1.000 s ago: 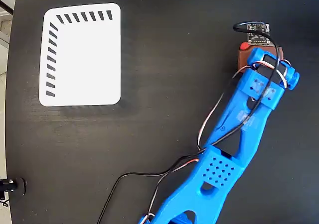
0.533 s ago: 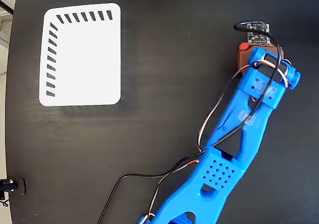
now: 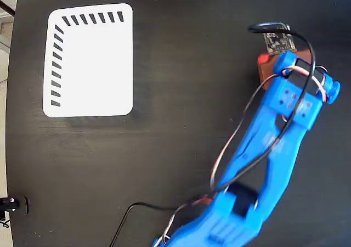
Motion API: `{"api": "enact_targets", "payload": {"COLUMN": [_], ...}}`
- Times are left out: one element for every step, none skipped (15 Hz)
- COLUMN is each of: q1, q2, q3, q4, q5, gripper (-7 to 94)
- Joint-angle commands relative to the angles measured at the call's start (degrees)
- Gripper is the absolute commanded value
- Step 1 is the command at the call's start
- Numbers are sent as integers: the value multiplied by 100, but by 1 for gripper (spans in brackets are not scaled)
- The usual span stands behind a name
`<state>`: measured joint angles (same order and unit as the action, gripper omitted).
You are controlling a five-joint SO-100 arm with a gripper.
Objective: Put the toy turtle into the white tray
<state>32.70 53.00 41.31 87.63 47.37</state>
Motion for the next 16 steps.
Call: {"api": "enact_targets", "payload": {"q1": [-272,-510,-791,-1230,-1863,-2540,-3138,-3665,-4096,-4482,-4808,-5036,-5124,-5159,-5133,-5080], "q2": [2338,2760,3173,3524,3841,4034,4078,4034,3937,3735,3437,3094,2795,2540,2303,2083], "q3": [527,826,1169,1503,1811,2109,2180,2180,2162,2021,1802,1547,1406,1310,1222,1143], "q4": [105,149,149,141,123,-26,-97,-193,-308,-290,-246,-149,-141,-132,-105,-105], "q5": [-308,-536,-721,-1011,-1195,-1230,-1178,-1151,-1151,-1151,-1116,-1151,-1283,-1485,-1714,-1969], "gripper": [-1,-1,-1,-1,-1,-1,-1,-1,-1,-1,-1,-1,-1,-1,-1,-1]}}
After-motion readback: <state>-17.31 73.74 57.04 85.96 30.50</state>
